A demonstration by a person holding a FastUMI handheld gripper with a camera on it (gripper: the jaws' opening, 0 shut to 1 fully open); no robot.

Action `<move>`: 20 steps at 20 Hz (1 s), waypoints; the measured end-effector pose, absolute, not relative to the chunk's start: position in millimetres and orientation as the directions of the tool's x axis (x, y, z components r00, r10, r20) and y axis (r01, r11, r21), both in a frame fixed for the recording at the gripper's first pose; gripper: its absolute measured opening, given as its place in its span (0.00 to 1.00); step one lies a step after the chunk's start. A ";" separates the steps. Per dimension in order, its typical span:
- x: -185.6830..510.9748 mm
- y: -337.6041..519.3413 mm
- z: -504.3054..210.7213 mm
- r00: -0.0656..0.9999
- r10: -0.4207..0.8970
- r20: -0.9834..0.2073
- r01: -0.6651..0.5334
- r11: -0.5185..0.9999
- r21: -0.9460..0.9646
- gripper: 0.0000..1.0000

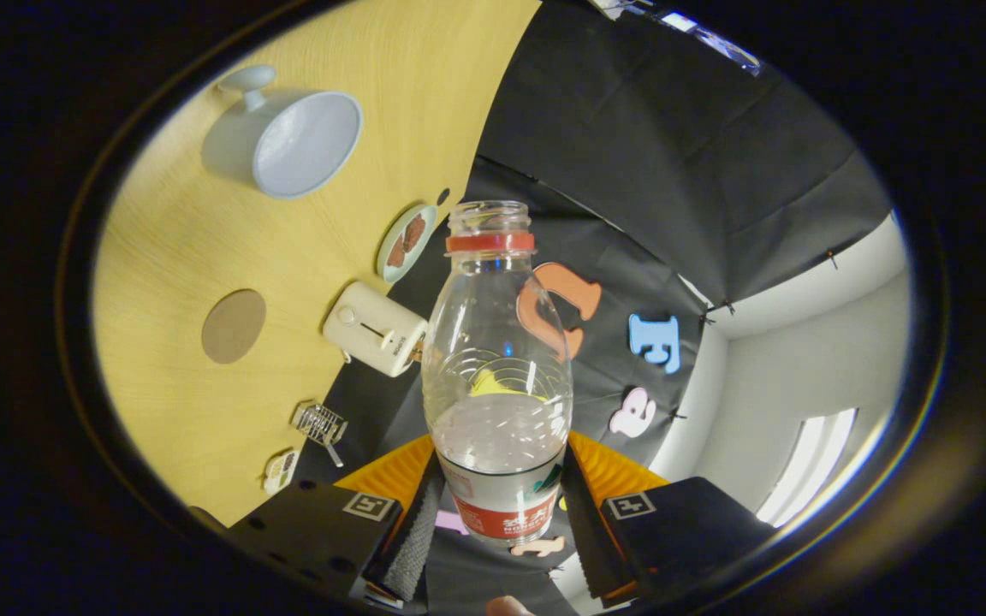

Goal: Take the bottle from table, then pour the juice into the cup, finally place the bottle on the coaster

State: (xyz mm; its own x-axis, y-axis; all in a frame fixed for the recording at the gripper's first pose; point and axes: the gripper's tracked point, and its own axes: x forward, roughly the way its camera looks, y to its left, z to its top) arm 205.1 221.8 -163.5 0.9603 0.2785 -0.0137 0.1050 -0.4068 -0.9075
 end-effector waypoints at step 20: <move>189.7 178.9 -126.6 0.964 0.190 -0.186 -0.247 0.376 -0.893 0.76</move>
State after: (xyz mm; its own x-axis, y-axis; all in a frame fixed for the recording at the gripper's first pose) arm 189.7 178.9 -126.6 0.9640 0.1897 -0.1863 -0.2467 0.3762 -0.8931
